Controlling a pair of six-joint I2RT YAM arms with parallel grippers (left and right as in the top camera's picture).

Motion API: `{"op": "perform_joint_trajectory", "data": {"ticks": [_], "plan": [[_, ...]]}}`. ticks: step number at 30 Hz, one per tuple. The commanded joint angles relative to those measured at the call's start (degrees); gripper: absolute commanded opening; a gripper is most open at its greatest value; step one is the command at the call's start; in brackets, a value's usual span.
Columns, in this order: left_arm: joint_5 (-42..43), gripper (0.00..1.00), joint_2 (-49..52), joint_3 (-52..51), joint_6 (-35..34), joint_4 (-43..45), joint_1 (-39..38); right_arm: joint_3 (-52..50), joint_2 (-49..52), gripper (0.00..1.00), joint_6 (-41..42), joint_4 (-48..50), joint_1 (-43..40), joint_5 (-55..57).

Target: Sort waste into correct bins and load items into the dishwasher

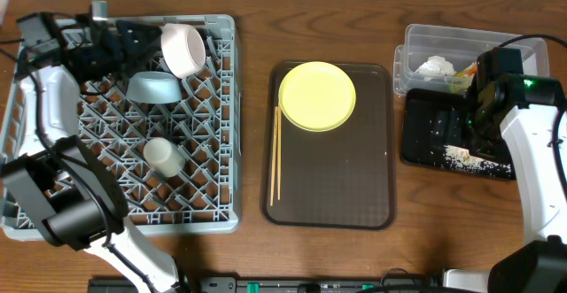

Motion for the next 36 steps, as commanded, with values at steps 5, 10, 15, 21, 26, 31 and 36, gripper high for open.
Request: {"op": "perform_joint_trajectory", "data": {"ticks": [5,10,15,21,26,31,36], "plan": [[-17.22,0.75,-0.74,0.09,0.17,-1.84,-6.67,0.26,-0.81,0.94,-0.17,-0.46,-0.42,0.76],[-20.26,0.42,-0.74,0.11,0.13,-2.19,-9.46,0.26,-0.81,0.95,-0.20,-0.63,-0.39,0.76],[-19.65,0.11,-0.74,0.11,-2.69,-2.03,-8.98,0.26,-0.81,0.94,-0.22,-0.63,-0.42,0.76],[-19.65,0.14,-0.74,0.11,-6.08,-2.73,-7.48,0.26,-0.81,0.94,-0.20,-0.61,-0.39,0.79],[-19.69,0.52,-0.74,0.11,-5.84,-6.14,-7.39,0.26,-0.81,0.95,-0.20,-0.59,-0.42,0.79],[-19.71,0.67,-0.87,0.11,-5.44,-7.74,-7.37,0.26,-0.81,0.95,-0.22,-0.63,-0.42,0.76],[-25.90,0.76,-3.43,0.11,-1.18,-11.32,-7.39,0.26,-0.81,0.95,-0.22,-0.63,-0.39,0.76]]}}
